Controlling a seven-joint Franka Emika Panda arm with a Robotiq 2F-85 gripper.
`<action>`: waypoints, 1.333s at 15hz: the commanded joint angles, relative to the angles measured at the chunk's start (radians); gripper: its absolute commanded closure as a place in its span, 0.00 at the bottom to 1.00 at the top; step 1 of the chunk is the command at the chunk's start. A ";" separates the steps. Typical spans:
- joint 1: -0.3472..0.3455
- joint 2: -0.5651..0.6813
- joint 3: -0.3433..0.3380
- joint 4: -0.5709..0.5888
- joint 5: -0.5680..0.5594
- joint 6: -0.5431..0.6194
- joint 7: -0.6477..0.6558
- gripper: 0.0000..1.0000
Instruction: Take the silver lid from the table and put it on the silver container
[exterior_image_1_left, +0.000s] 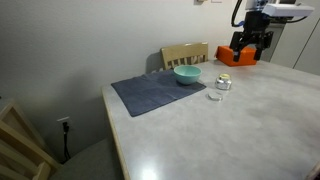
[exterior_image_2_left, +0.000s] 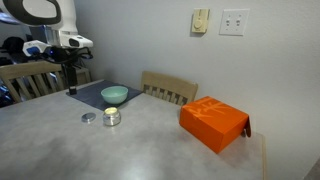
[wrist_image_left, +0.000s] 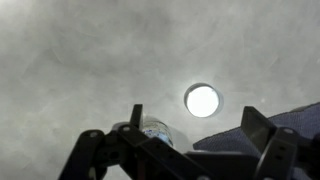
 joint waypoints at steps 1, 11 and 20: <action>0.021 -0.093 -0.009 -0.079 -0.054 0.090 0.078 0.00; 0.072 0.103 0.001 0.024 -0.166 0.126 0.167 0.00; 0.112 0.342 -0.025 0.172 -0.131 0.174 0.129 0.00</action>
